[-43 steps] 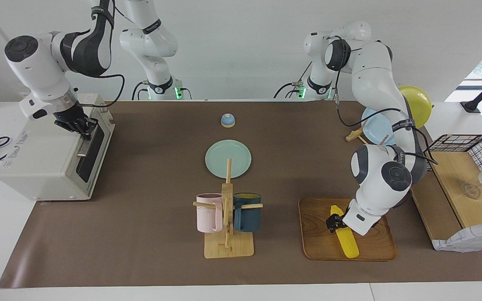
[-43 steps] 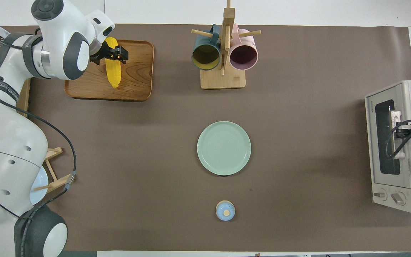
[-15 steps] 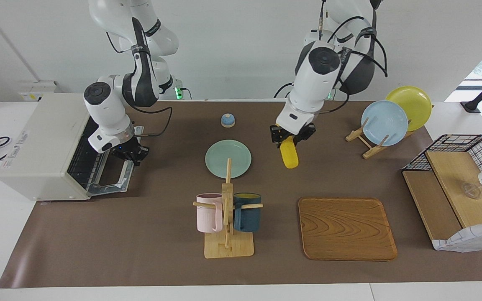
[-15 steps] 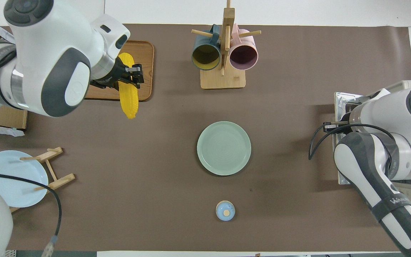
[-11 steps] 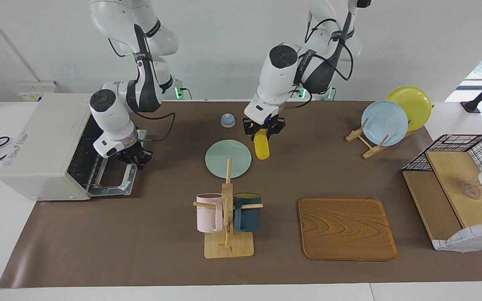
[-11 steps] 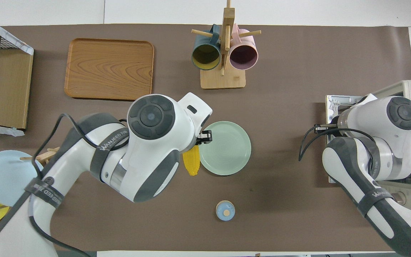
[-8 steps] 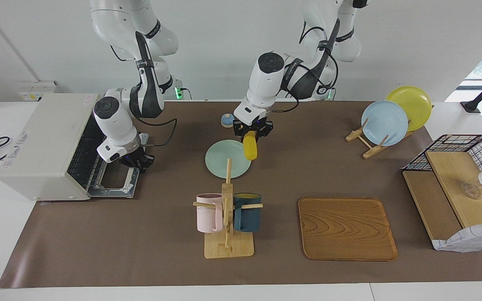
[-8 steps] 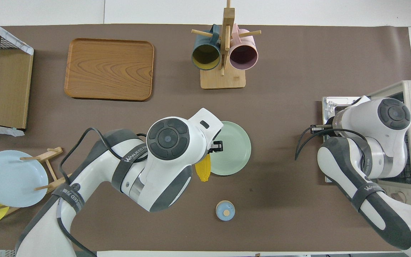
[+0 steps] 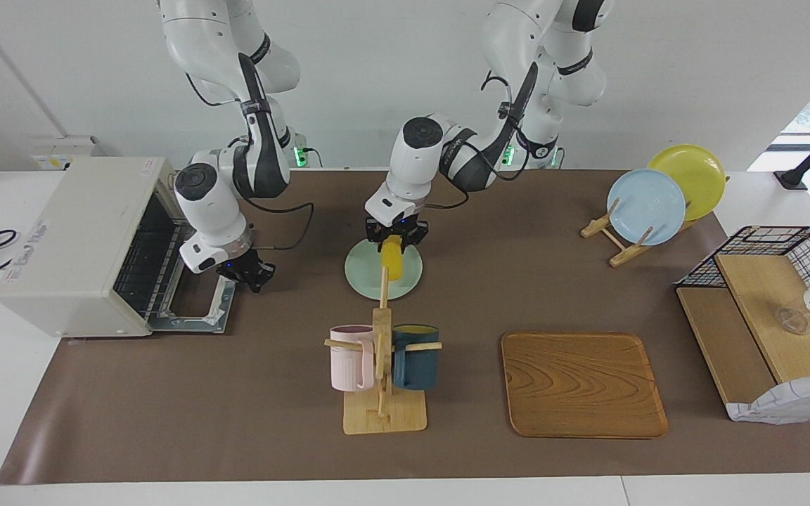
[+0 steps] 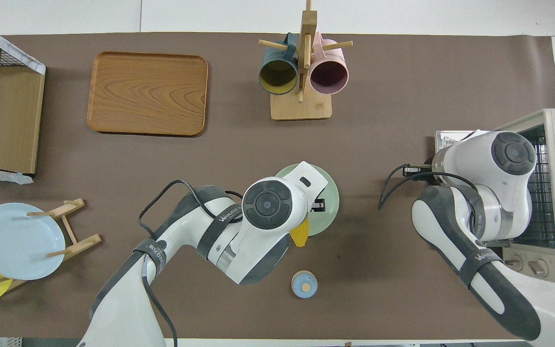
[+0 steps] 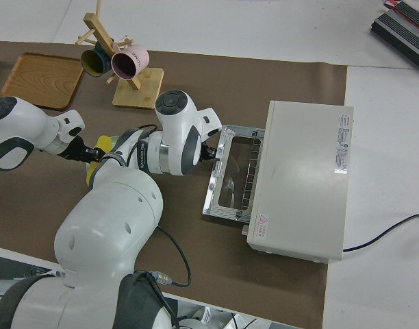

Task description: Put corn in oven

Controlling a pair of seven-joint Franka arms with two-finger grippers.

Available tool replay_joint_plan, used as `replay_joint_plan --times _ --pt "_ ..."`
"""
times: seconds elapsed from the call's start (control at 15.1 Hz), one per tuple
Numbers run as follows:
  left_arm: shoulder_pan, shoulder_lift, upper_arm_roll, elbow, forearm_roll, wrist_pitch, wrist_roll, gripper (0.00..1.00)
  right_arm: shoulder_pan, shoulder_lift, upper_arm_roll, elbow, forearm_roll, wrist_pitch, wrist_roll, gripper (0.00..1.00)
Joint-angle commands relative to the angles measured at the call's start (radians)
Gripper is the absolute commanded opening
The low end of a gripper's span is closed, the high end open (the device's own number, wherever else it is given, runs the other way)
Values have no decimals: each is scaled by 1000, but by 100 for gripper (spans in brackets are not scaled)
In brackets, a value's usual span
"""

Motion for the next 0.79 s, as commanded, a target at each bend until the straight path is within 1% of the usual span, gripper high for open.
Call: replay_joint_plan --times 0.0,0.13,0.26,0.33,0.4,0.46,0.53,0.6,0.66,0.73 --pt "-16 17 18 24 -20 15 -2 0 16 16 -12 26 24 -2 27 0" --pt "-16 21 18 19 -20 43 -1 0 16 16 -12 28 24 -1 30 0" --pt "-16 39 18 22 -17 55 -1 0 17 16 -12 28 24 -1 32 26" --pt "-16 41 20 22 -16 66 -1 11 16 16 -12 28 24 -1 30 39" --pt "-16 41 20 22 -16 64 -2 53 17 16 -12 28 24 -1 30 42" --pt "-16 41 20 22 -17 58 -7 100 17 16 -12 28 24 -1 30 51" --pt "-13 40 20 22 -16 54 -11 100 19 16 -12 28 10 -2 27 69" --pt "-4 33 20 21 -16 43 -8 100 19 18 -12 29 9 -4 15 82" --pt "0 18 24 22 -16 12 -2 100 19 18 -10 31 9 -4 12 85" --pt "11 -6 26 25 -16 -21 1 100 19 18 -10 34 9 -7 12 92"
